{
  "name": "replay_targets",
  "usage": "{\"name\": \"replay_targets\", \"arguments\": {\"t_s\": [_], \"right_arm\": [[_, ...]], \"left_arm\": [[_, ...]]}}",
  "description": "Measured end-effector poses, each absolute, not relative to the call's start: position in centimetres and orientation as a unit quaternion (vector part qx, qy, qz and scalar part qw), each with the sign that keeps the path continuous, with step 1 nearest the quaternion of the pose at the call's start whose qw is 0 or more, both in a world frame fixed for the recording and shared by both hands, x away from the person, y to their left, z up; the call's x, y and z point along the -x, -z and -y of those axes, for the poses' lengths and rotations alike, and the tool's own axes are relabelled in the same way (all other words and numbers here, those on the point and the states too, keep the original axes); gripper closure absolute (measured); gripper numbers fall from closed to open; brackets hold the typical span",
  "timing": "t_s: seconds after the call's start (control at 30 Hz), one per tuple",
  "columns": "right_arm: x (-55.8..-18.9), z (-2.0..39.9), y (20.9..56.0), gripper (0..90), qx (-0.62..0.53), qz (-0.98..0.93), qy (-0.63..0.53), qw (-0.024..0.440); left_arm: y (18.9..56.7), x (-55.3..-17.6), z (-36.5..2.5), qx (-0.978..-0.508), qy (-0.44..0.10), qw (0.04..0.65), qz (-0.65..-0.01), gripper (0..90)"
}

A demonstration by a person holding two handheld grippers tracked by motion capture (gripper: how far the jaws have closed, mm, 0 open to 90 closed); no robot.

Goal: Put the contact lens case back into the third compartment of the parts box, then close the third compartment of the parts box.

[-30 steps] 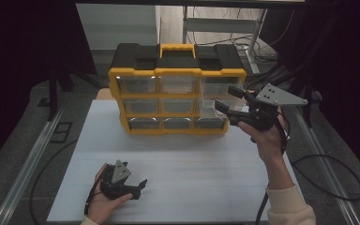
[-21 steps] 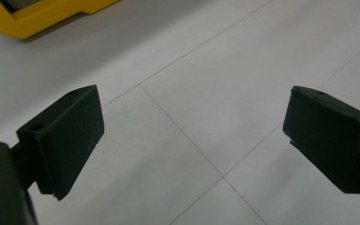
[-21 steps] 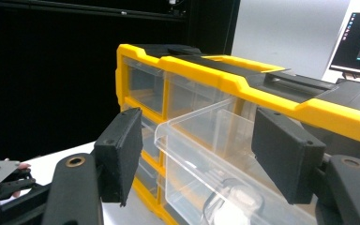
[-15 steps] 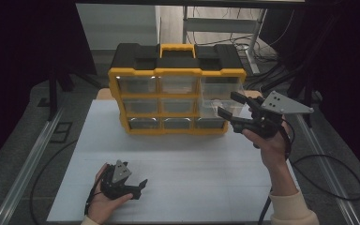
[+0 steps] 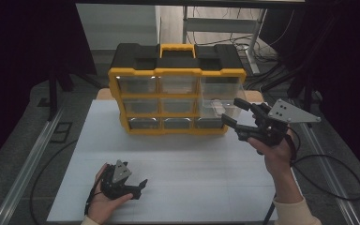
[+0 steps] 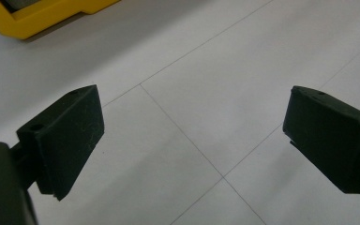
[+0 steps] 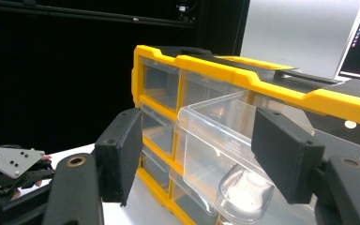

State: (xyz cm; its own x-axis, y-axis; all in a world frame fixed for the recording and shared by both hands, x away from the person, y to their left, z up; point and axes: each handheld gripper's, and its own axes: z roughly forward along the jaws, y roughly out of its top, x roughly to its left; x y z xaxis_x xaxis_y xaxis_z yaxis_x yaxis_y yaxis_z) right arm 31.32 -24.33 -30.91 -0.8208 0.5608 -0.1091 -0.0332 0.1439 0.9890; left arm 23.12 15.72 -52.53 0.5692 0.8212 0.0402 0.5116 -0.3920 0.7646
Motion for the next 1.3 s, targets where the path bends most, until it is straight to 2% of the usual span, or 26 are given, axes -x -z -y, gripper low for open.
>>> {"name": "replay_targets", "arguments": {"t_s": [0.6, 0.8, 1.3], "right_arm": [[-30.1, 25.0, 32.4, 35.0, -0.174, -0.723, -0.63, 0.225], [-30.1, 25.1, 33.1, 37.6, -0.173, -0.725, -0.629, 0.219], [-30.1, 24.2, 34.6, 58.7, -0.165, -0.74, -0.617, 0.208]], "left_arm": [[52.5, -23.2, -15.6, -0.807, -0.213, 0.364, -0.412, 6.2], [52.6, -23.2, -15.6, -0.808, -0.213, 0.364, -0.412, 6.2], [52.5, -23.1, -15.6, -0.808, -0.215, 0.363, -0.412, 6.2]]}}
